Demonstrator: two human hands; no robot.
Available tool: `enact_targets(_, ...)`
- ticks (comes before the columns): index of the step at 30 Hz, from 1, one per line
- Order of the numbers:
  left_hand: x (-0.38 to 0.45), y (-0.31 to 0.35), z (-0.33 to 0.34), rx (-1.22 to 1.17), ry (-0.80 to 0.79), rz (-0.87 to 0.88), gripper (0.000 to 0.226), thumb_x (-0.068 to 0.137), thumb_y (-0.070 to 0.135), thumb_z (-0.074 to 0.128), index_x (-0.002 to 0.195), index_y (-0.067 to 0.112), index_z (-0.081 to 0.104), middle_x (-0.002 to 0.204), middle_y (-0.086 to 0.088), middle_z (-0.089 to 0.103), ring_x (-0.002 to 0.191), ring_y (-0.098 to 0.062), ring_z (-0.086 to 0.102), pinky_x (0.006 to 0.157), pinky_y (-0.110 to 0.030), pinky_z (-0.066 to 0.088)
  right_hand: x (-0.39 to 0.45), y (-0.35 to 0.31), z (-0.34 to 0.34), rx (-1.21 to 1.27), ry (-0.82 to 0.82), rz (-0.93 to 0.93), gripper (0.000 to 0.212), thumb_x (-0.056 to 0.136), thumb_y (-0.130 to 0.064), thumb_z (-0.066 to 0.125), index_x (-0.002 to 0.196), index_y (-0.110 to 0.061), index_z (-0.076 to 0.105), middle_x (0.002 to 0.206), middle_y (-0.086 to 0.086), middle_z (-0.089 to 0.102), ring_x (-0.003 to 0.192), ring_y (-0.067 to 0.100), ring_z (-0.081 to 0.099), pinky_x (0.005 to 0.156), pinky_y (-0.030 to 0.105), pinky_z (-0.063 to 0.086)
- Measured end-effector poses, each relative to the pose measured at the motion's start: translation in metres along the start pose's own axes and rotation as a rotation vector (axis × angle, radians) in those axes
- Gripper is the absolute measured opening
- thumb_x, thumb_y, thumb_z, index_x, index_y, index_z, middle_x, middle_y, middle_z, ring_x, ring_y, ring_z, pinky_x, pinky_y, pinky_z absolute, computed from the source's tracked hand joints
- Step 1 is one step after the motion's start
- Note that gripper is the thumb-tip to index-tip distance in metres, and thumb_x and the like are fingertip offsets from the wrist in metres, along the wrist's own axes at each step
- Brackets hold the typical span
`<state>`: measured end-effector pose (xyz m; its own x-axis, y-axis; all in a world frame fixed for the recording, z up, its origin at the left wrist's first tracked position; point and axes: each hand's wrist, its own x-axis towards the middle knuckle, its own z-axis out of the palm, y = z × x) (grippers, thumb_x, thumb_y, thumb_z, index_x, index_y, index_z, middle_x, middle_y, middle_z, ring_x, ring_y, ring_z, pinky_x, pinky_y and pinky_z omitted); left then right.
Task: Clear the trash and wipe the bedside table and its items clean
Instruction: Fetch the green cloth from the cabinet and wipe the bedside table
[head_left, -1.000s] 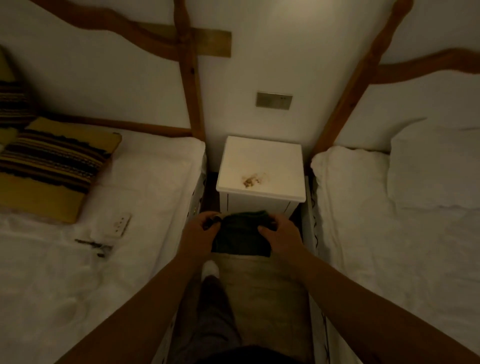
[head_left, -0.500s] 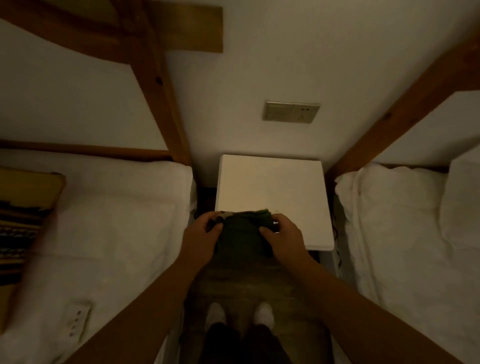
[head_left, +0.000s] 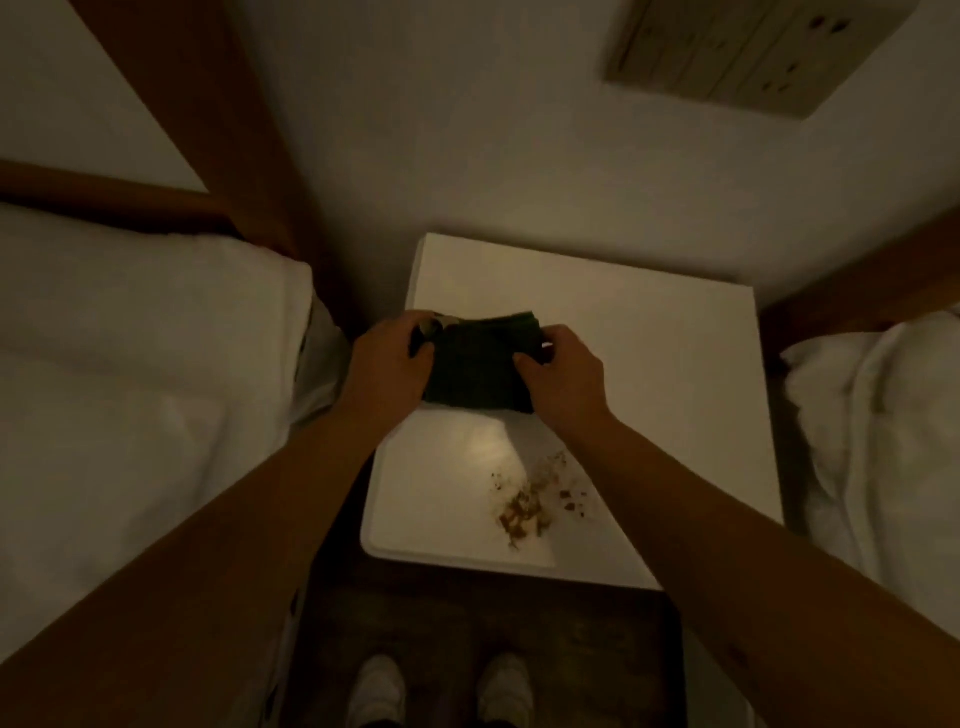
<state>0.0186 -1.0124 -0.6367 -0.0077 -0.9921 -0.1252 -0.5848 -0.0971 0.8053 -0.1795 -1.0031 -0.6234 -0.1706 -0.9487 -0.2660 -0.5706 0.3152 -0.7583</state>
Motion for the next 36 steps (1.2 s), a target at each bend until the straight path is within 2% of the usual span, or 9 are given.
enact_targets(3,0.002,-0.017,0.007,0.202,-0.020,0.124,0.030,0.095,0.008,0.053,0.125,0.005,0.057,0.121,-0.020,0.057,0.107,-0.029,0.055,0.095,-0.029,0.041,0.000,0.012,0.010,-0.074,0.041,-0.048,0.036,0.090,-0.020,0.062,0.124,-0.011,0.053,0.111,0.003,0.060,0.095,0.012,0.057,0.073,0.001,0.040)
enact_targets(5,-0.004,-0.024,0.009,0.271,0.023,0.133,0.039,0.097,0.018,0.051,0.134,0.007,0.049,0.132,-0.020,0.050,0.116,-0.032,0.050,0.103,-0.037,0.039,-0.007,0.015,0.017,-0.237,0.131,-0.149,0.053,0.087,-0.024,0.064,0.135,-0.011,0.046,0.139,0.011,0.046,0.123,0.023,0.044,0.100,0.027,0.039)
enact_targets(8,-0.030,-0.029,0.016,0.233,0.033,0.090,0.054,0.098,0.031,0.038,0.146,0.007,0.032,0.148,-0.017,0.037,0.134,-0.031,0.037,0.110,-0.032,0.023,-0.014,0.008,0.029,-0.535,0.138,-0.495,0.067,0.085,-0.043,0.061,0.142,-0.014,0.040,0.153,0.014,0.029,0.138,0.036,0.026,0.112,0.047,0.021)
enact_targets(10,-0.049,-0.032,0.023,0.263,-0.040,0.107,0.059,0.098,0.034,0.030,0.150,0.008,0.022,0.157,-0.014,0.022,0.144,-0.030,0.023,0.113,-0.034,0.017,-0.007,0.002,0.038,-0.713,-0.035,-0.654,0.068,0.088,-0.054,0.051,0.146,-0.021,0.036,0.156,0.011,0.025,0.142,0.039,0.019,0.112,0.055,0.017)
enact_targets(13,-0.061,-0.041,0.029,0.336,-0.078,0.137,0.061,0.099,0.034,0.026,0.152,0.010,0.010,0.161,-0.010,0.006,0.147,-0.028,0.010,0.115,-0.038,0.014,0.008,0.000,0.051,-0.857,-0.267,-0.605,0.071,0.090,-0.068,0.030,0.151,-0.035,0.013,0.162,0.002,0.008,0.146,0.036,0.004,0.114,0.060,0.009)
enact_targets(16,-0.060,-0.042,0.031,0.357,-0.050,0.143,0.060,0.098,0.029,0.027,0.152,0.008,0.011,0.161,-0.011,0.007,0.147,-0.029,0.011,0.115,-0.039,0.016,0.014,0.008,0.058,-0.901,-0.248,-0.614,0.075,0.087,-0.074,0.022,0.151,-0.039,0.005,0.162,-0.001,0.005,0.146,0.037,0.001,0.112,0.060,0.004)
enact_targets(21,-0.069,-0.037,0.026,0.108,-0.082,0.137,0.058,0.101,0.033,0.027,0.152,0.008,0.014,0.160,-0.012,0.011,0.148,-0.027,0.009,0.120,-0.042,0.010,0.001,0.009,0.057,-0.910,-0.255,-0.611,0.081,0.083,-0.076,0.023,0.151,-0.035,0.009,0.161,0.002,0.013,0.146,0.037,0.006,0.112,0.061,0.006)
enact_targets(31,-0.053,-0.033,0.012,0.060,-0.086,0.103,0.069,0.092,0.057,0.025,0.145,0.016,0.037,0.154,-0.009,0.033,0.145,-0.023,0.021,0.116,-0.056,0.016,-0.105,0.030,0.057,-0.798,-0.343,-0.688,0.092,0.077,-0.080,0.041,0.151,-0.029,0.022,0.159,0.005,0.021,0.143,0.040,0.015,0.110,0.064,0.012)
enact_targets(36,-0.026,-0.021,0.022,0.379,-0.288,0.135,0.065,0.093,0.060,0.023,0.148,0.026,0.034,0.162,-0.007,0.009,0.148,-0.027,-0.001,0.118,-0.052,0.000,-0.144,0.044,0.060,-0.838,-0.406,-0.810,0.082,0.078,-0.056,0.060,0.148,-0.027,0.029,0.156,0.007,0.027,0.141,0.041,0.021,0.109,0.064,0.015)
